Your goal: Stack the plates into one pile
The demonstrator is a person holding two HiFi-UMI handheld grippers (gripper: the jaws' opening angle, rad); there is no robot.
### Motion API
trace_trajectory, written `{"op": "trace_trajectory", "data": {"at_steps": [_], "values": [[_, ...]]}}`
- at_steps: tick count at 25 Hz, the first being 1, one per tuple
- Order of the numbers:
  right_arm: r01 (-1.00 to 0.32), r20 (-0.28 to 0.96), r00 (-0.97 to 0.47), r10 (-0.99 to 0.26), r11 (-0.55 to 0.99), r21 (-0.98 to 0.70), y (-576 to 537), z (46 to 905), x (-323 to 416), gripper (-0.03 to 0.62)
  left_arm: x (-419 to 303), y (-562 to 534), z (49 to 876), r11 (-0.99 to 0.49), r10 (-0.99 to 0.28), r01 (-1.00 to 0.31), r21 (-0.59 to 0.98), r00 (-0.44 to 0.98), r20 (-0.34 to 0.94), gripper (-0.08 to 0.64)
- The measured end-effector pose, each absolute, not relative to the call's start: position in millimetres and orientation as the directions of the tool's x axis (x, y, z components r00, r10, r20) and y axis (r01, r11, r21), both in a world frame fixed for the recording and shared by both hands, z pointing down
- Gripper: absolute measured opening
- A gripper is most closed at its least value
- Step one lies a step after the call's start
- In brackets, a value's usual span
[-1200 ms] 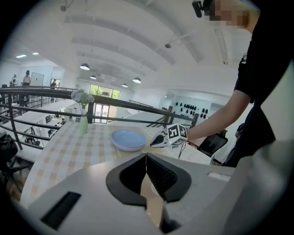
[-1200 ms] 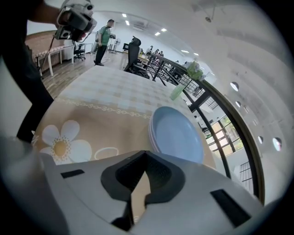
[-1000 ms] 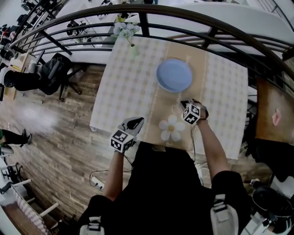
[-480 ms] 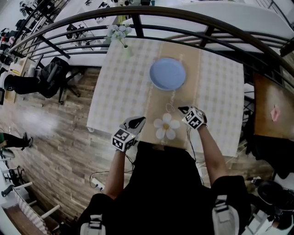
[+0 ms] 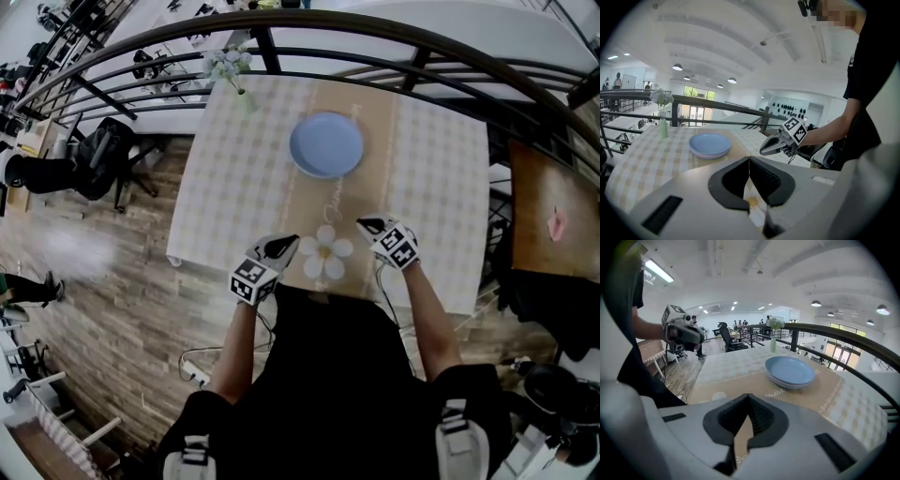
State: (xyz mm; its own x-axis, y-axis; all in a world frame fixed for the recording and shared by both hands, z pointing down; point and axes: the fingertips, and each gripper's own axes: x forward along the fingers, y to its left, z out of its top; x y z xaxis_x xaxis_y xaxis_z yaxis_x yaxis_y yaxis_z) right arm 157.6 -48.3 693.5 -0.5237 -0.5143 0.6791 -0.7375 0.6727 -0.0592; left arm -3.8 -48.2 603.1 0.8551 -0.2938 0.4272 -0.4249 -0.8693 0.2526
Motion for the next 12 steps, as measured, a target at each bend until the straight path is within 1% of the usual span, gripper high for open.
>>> {"op": "trace_trajectory", "data": {"at_steps": [6,12], "values": [[-0.757,0.633,-0.538,-0.556,0.649,-0.074,-44,680,177,-0.003,15,-40,603,-0.863,-0.309,-0.439,0.249,0.850,0.427,0.003],[-0.752,0.609,-0.554,-0.567,0.655,-0.074,-38,672,185,-0.003,25,-28,604,-0.853,-0.327,-0.461,0.247,0.839,0.435,0.003]]}}
